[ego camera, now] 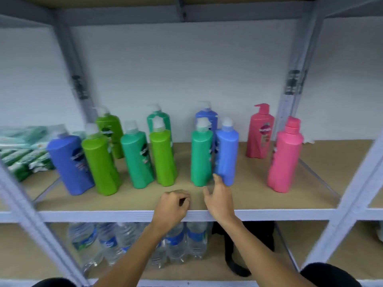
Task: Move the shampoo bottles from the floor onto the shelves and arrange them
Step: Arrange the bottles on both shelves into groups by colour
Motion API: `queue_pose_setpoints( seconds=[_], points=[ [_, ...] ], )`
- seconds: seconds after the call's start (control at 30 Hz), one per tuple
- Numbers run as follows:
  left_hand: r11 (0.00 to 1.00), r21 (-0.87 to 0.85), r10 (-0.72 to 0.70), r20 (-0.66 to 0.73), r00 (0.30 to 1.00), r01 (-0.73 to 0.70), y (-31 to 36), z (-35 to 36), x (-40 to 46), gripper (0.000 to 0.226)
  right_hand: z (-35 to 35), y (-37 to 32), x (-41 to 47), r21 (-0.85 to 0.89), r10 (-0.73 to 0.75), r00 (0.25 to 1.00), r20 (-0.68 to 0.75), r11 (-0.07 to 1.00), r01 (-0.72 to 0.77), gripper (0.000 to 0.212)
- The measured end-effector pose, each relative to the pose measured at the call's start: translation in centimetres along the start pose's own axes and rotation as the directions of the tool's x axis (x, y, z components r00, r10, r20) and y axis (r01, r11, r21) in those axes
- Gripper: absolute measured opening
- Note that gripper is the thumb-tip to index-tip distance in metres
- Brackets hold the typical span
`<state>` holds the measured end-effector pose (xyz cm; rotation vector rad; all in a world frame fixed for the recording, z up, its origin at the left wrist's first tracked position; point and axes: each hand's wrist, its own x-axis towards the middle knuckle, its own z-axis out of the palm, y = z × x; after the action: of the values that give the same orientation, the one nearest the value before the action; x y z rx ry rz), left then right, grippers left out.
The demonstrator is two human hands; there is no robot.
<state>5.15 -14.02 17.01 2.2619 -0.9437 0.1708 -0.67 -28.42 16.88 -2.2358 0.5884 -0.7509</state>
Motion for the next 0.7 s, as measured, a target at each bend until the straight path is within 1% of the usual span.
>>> queue_pose_setpoints(
  seconds=[0.07,0.17,0.27,0.4,0.47,0.5,0.57,0.7],
  points=[
    [0.995,0.023,-0.098,-0.062,0.993,0.1,-2.1,-1.8,-0.7,0.022,1.9,-1.3,0.9,0.003,0.044,0.999,0.008,0.999,-0.044,0.05],
    [0.974,-0.008,-0.227,-0.159,0.961,0.228,-4.4,-3.8,-1.6,0.017,3.9,-2.3,1.9,0.04,0.094,0.995,-0.044,0.995,-0.092,0.057],
    [0.955,-0.064,-0.298,-0.225,0.928,0.291,-5.8,-4.7,-2.0,0.016,5.3,-2.7,3.4,0.064,0.143,0.986,-0.089,0.988,-0.137,0.062],
    [0.934,-0.132,-0.354,-0.244,0.903,0.331,-6.0,-5.0,-1.7,0.015,6.3,-3.4,5.6,0.031,0.206,0.972,-0.112,0.978,-0.204,0.066],
    [0.914,-0.177,-0.402,-0.252,0.88,0.366,-5.8,-4.8,-1.3,0.014,6.7,-3.7,6.4,0.042,0.231,0.965,-0.125,0.973,-0.228,0.071],
    [0.899,-0.199,-0.431,-0.248,0.868,0.39,-5.5,-4.7,-1.0,0.02,6.8,-3.8,6.7,0.069,0.239,0.963,-0.123,0.97,-0.232,0.074],
    [0.88,-0.235,-0.464,-0.235,0.854,0.413,-5.2,-4.3,-0.4,0.038,6.9,-3.9,7.2,0.139,0.246,0.964,-0.096,0.963,-0.232,0.076],
    [0.868,-0.265,-0.483,-0.252,0.838,0.42,-3.9,-2.8,1.8,0.074,6.1,-3.7,6.6,0.198,0.238,0.969,-0.063,0.955,-0.222,0.071]
  ],
)
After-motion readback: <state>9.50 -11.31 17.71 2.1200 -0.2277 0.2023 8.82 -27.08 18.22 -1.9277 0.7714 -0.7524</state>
